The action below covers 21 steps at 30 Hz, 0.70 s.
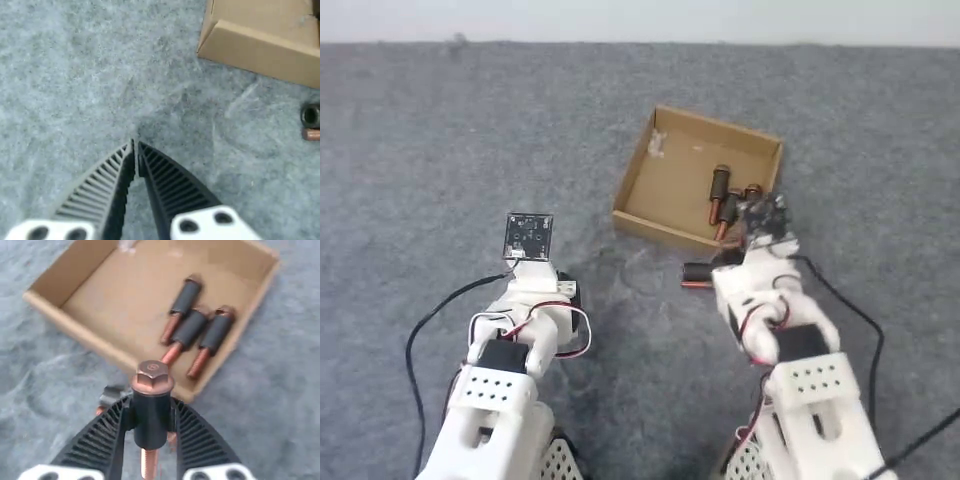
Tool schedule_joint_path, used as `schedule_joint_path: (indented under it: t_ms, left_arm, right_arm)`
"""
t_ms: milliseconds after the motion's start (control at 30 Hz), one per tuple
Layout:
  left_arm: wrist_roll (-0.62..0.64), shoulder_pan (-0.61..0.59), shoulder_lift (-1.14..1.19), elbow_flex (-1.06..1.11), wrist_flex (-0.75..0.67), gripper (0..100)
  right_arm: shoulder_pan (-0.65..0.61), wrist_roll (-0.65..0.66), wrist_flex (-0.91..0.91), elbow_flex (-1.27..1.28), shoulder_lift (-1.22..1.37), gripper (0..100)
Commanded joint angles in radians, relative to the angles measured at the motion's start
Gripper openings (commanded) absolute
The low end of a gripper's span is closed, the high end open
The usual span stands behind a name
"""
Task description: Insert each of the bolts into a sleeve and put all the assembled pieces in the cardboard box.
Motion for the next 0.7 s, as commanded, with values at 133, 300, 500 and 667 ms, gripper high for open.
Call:
schedule_joint_path:
  t_ms: [133,300,500,667]
  left_arm:
    - [-0.011,0.002,-0.015,-0.007,-0.025,2]
    - [-0.012,0.002,-0.015,-0.007,-0.026,2]
    - [-0.012,0.002,-0.015,-0.007,-0.026,2]
    - [-0.012,0.002,-0.015,-0.007,-0.026,2]
  right_arm:
    - [0.068,0.006,0.182,-0.451,0.341,0.6]
    - [0.068,-0.054,0.277,-0.756,0.585,0.6]
    - [0.059,-0.084,0.343,-1.092,0.825,0.6]
    - [0.045,-0.189,0.361,-1.306,1.024,0.6]
